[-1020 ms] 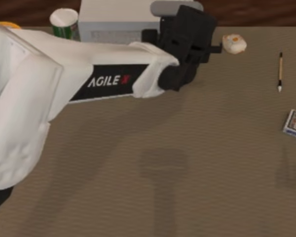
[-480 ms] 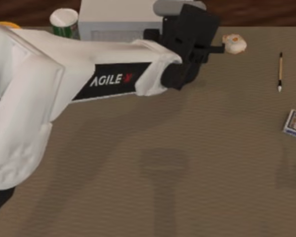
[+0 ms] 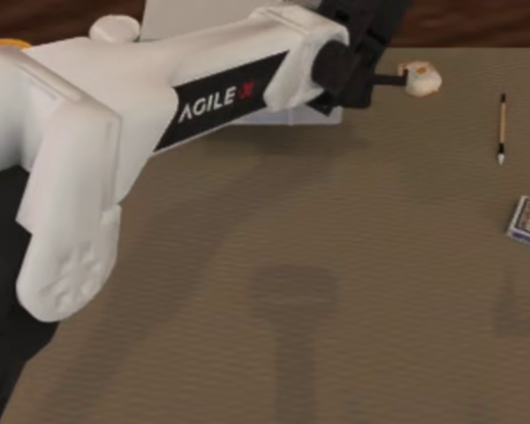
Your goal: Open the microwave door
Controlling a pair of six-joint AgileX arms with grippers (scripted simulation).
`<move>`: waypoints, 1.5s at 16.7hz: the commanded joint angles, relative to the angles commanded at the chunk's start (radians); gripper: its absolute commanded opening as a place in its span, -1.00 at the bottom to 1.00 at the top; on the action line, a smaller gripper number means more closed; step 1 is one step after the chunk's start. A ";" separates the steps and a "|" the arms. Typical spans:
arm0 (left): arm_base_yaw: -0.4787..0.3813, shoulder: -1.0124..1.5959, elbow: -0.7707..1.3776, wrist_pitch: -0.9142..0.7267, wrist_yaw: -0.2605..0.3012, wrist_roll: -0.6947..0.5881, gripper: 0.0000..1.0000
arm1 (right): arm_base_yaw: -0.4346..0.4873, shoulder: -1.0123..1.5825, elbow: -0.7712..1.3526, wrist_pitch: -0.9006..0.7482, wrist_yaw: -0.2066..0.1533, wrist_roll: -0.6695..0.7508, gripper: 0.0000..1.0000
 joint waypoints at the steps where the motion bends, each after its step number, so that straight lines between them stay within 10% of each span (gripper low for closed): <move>1: 0.007 0.017 0.058 -0.090 0.021 -0.018 -1.00 | 0.000 0.000 0.000 0.000 0.000 0.000 1.00; 9: 0.057 0.095 0.387 -0.558 0.158 -0.122 -1.00 | 0.000 0.000 0.000 0.000 0.000 0.000 1.00; 25: 0.059 0.098 0.400 -0.572 0.164 -0.126 -1.00 | 0.000 0.000 0.000 0.000 0.000 0.000 1.00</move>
